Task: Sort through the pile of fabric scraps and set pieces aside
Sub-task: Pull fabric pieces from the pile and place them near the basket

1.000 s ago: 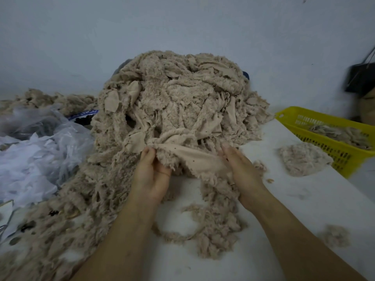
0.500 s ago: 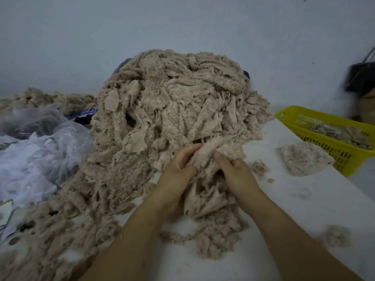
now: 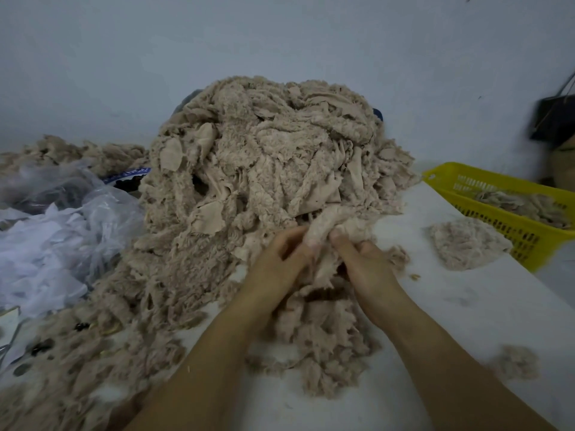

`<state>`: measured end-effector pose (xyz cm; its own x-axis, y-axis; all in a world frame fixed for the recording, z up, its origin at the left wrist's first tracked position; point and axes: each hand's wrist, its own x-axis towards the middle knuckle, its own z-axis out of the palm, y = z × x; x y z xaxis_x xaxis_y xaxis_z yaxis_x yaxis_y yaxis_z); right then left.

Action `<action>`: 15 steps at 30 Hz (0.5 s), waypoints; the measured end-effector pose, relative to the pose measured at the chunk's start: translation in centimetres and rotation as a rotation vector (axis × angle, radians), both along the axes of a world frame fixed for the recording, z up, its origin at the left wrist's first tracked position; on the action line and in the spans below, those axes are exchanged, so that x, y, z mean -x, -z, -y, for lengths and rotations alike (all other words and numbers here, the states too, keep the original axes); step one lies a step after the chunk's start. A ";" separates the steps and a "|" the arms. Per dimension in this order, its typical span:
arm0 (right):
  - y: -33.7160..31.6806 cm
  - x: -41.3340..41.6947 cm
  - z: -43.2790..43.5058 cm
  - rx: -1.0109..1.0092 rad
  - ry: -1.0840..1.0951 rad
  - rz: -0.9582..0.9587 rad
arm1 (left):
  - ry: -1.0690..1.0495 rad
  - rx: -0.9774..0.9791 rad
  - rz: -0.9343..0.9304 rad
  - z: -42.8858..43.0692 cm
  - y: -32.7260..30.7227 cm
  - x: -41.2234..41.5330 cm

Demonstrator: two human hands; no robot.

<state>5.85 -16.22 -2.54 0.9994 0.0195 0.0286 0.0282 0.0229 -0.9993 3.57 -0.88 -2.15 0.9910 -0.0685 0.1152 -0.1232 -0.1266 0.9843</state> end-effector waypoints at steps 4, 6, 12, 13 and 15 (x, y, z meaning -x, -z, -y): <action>0.2 0.1 -0.4 0.086 -0.018 -0.016 | -0.104 -0.005 0.038 0.6 0.4 -0.1; 0.4 0.0 -0.3 0.049 -0.046 -0.013 | -0.207 0.037 -0.024 0.4 0.3 -0.3; 0.6 0.1 -0.4 0.030 -0.084 -0.019 | -0.311 0.493 -0.278 -0.1 -0.6 -0.4; 0.6 0.1 -0.3 0.020 -0.078 -0.027 | -0.321 0.565 -0.311 -0.3 -0.7 -0.4; 0.5 0.1 -0.2 0.015 -0.067 -0.019 | -0.311 0.586 -0.347 -0.4 -0.7 -0.4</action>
